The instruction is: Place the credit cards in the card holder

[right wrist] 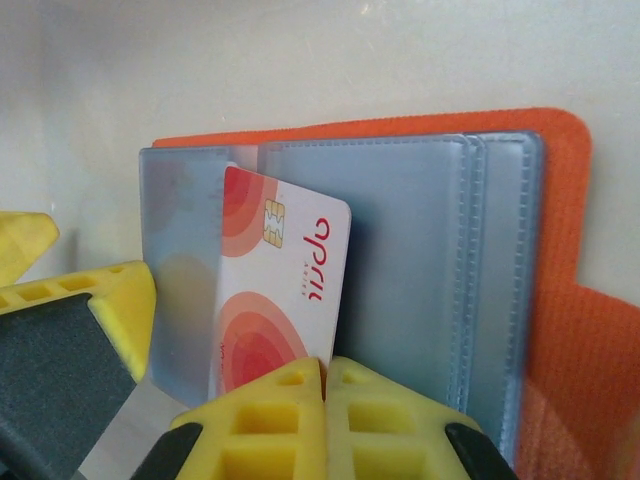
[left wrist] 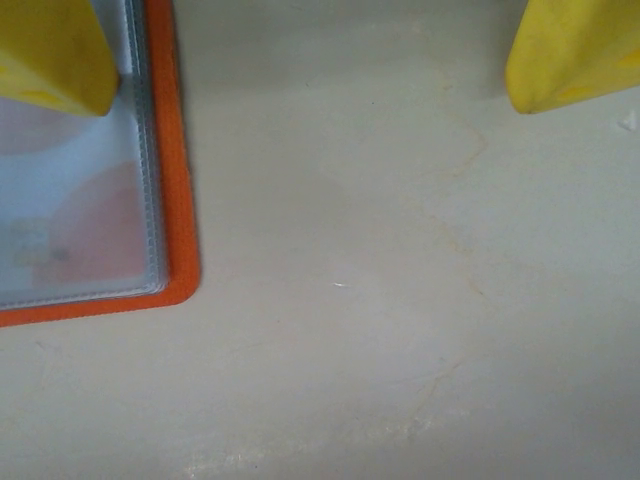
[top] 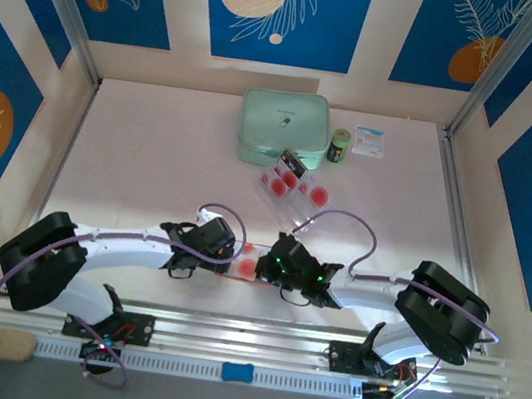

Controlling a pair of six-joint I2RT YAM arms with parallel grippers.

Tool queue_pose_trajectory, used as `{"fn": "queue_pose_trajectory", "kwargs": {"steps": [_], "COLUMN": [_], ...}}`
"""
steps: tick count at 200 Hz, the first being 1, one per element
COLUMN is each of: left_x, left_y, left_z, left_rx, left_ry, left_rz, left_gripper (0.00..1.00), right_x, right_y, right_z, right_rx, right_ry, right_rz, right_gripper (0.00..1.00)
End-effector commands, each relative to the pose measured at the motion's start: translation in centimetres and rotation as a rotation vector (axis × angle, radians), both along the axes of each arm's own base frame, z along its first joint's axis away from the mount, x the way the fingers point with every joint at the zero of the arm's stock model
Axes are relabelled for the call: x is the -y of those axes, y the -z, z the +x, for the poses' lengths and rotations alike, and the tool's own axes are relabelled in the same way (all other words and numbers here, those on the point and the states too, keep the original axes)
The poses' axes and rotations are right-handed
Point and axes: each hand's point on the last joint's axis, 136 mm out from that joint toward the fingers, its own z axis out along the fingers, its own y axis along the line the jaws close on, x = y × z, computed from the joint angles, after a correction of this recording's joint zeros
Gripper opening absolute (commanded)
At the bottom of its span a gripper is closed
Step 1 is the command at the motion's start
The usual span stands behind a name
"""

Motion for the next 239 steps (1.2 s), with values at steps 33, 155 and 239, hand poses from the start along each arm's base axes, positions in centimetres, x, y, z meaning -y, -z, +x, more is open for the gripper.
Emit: {"fn": "queue_pose_trajectory", "kwargs": {"steps": [33, 155, 239], "left_x": [-0.5, 0.2, -3.2], "left_y": [0.8, -0.9, -3.3], "left_z": [-0.4, 0.4, 1.3], "left_rx": [-0.025, 0.013, 0.079], "left_ry": [-0.013, -0.017, -0.133], "left_rz": [0.018, -0.024, -0.009], "left_gripper": [1.00, 1.00, 1.00], "right_x": [0.3, -2.7, -1.8], "right_y": [1.3, 1.9, -2.8], "right_z": [-0.8, -1.4, 0.3], "right_rx": [-0.082, -0.225, -0.151], "right_ry": [-0.021, -0.195, -0.320], "right_rz": [-0.054, -0.064, -0.131], "right_gripper": [0.00, 0.07, 0.36]}}
